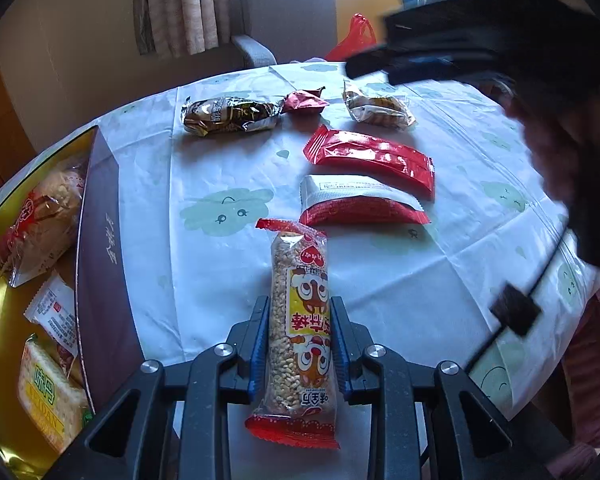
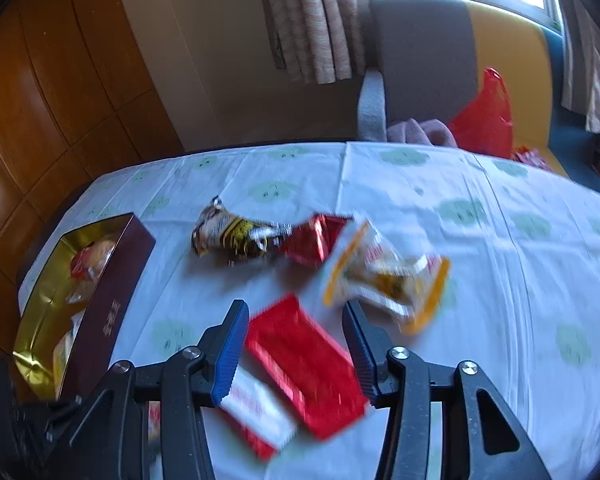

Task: Organize snacks
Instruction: 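Grasp the red foil candy with the right tool while the left tool holds the cracker bar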

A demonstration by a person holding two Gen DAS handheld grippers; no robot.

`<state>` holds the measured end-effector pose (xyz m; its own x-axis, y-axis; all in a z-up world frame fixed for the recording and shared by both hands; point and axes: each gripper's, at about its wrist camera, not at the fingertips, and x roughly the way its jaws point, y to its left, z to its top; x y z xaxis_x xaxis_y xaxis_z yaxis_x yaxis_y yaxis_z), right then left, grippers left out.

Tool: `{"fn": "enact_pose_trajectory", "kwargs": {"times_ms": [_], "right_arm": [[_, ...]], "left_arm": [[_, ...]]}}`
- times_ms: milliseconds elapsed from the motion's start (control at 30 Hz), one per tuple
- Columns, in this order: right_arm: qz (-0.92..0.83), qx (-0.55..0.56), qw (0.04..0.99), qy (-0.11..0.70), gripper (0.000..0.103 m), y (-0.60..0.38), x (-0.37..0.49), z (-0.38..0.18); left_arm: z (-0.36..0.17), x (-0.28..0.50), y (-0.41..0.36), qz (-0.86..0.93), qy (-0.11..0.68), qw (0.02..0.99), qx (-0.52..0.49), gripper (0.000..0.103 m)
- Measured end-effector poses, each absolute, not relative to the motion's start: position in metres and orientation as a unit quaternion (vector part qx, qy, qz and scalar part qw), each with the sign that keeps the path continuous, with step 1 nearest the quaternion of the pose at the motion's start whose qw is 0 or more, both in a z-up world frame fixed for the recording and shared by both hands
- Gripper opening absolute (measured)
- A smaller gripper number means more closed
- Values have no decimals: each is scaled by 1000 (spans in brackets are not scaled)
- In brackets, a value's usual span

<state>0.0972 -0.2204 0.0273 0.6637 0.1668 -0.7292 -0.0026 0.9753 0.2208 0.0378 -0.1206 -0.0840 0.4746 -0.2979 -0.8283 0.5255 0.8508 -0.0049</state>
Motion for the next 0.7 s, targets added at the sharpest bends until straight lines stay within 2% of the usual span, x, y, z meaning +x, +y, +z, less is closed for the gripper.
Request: {"fn": "enact_pose_trajectory", "kwargs": {"times_ms": [267, 433, 600, 667, 700], "right_arm": [[28, 87, 880, 466, 50, -216, 197, 0], [13, 76, 860, 505, 50, -215, 229, -25], [20, 52, 865, 498, 35, -208, 224, -24], [20, 48, 871, 488, 22, -210, 216, -17], [23, 51, 874, 483, 22, -211, 211, -12]], "left_arm": [[-84, 34, -119, -245, 443, 853, 124, 28], [-84, 33, -119, -248, 441, 853, 125, 28], [-83, 32, -117, -248, 442, 854, 122, 28], [-84, 33, -117, -247, 443, 854, 118, 29], [-84, 33, -116, -247, 443, 854, 116, 29]]}}
